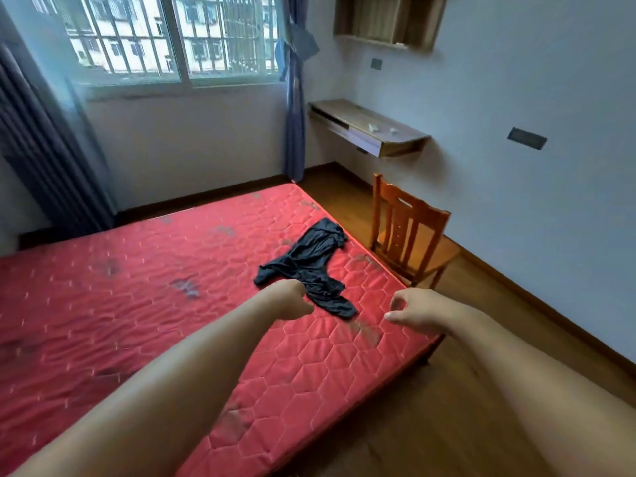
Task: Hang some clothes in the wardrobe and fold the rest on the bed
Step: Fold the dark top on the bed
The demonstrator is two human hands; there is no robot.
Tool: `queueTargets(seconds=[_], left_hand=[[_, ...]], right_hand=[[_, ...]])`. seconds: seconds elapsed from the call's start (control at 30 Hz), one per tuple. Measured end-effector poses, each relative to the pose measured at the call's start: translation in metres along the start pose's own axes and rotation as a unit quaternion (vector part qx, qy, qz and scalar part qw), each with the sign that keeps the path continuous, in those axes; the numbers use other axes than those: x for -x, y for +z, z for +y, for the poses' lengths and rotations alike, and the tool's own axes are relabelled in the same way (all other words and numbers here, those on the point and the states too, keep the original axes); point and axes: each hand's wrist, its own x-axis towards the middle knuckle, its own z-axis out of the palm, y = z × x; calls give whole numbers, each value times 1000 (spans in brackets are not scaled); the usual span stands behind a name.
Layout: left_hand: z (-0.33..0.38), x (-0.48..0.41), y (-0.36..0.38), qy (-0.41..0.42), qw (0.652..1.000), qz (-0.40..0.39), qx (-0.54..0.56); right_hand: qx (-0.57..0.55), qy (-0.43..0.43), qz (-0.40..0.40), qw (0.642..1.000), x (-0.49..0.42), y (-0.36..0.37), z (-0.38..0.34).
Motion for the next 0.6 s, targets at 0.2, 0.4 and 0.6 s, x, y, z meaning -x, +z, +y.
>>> queueTargets(seconds=[0.2,0.4,0.6], left_hand=[[-20,-100,-24,-9,1000,0,29],[-37,-185,-44,-12,998,21,64],[-51,-264,-52,-58,995,27,81]], right_hand=[[19,3,-9,1000,-110,-38,-6],[30,-12,-35,999,-222,-57,-10],[55,-45,-60,996,-347,-59,-17]])
